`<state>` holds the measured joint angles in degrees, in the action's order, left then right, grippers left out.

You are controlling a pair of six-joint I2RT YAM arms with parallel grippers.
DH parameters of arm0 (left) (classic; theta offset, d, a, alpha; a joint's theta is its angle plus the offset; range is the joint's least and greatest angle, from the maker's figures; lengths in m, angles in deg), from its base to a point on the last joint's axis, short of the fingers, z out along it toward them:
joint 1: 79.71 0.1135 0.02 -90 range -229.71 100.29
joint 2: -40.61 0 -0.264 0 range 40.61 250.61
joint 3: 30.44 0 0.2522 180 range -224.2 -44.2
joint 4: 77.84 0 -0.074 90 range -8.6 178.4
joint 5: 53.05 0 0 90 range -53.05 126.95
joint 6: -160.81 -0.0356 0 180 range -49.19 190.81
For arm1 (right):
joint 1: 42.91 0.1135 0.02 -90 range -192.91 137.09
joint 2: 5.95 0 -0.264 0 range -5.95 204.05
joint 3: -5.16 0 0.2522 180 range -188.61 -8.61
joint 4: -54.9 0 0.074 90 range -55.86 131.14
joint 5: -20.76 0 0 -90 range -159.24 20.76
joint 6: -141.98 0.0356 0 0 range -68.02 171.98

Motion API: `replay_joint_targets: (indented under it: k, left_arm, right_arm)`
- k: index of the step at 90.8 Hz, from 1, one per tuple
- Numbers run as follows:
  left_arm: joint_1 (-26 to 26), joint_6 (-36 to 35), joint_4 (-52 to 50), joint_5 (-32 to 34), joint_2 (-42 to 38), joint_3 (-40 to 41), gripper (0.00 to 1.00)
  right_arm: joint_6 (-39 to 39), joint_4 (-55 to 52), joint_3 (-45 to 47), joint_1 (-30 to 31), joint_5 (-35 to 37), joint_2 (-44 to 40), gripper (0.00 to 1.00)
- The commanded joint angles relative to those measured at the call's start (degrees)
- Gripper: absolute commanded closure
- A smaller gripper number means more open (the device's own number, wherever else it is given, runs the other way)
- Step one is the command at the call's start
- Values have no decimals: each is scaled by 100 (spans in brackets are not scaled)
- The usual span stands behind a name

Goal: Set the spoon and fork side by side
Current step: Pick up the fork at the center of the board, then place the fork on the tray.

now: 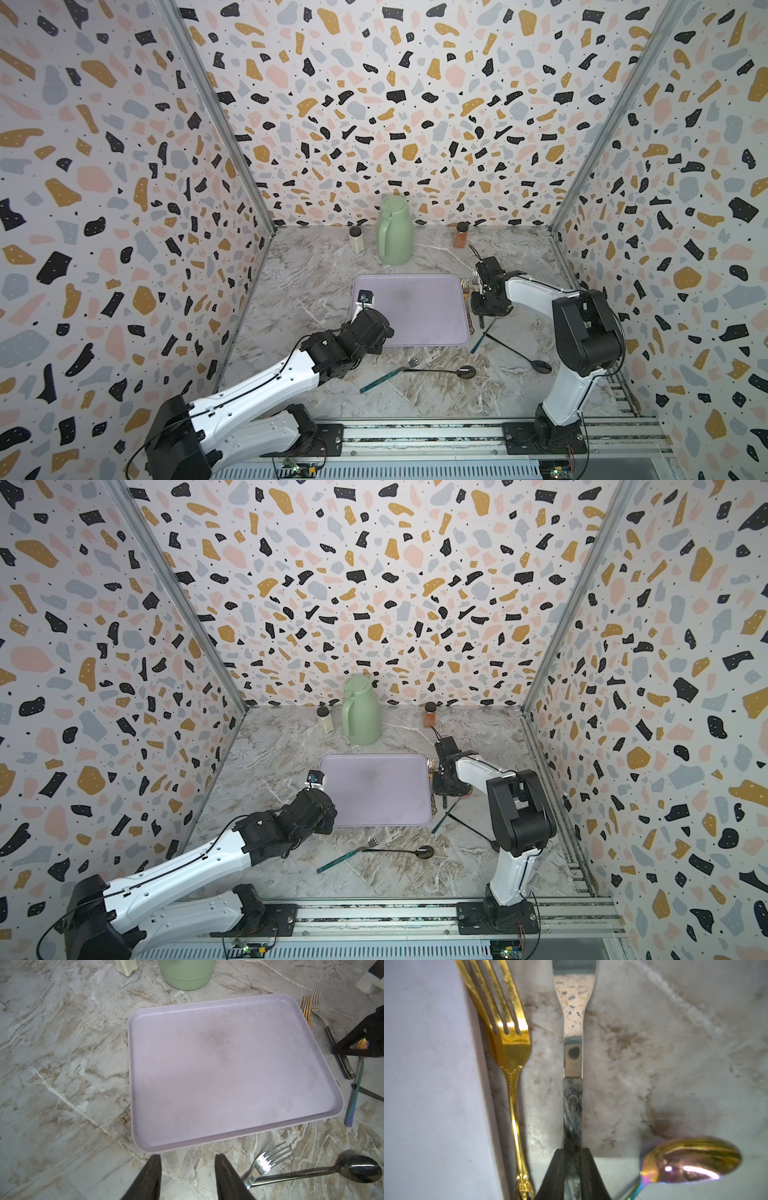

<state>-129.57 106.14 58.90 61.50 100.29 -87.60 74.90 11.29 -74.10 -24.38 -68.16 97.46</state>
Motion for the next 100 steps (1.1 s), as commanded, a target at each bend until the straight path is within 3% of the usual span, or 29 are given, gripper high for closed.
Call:
replay_joint_targets:
  k: [1,47,100]
  left_arm:
    - [38,115,-91,132,-120,-83,55]
    - [768,489,-840,300,-627,-7,55]
    - [1009,480,-1431,486,-1687,203,51]
  right_arm:
    - [202,-422,-469,121,81,-602,100]
    - [1646,-555,-2039,1939,-128,112,100]
    - [2446,-448,-3834,3024,-281,1786,100]
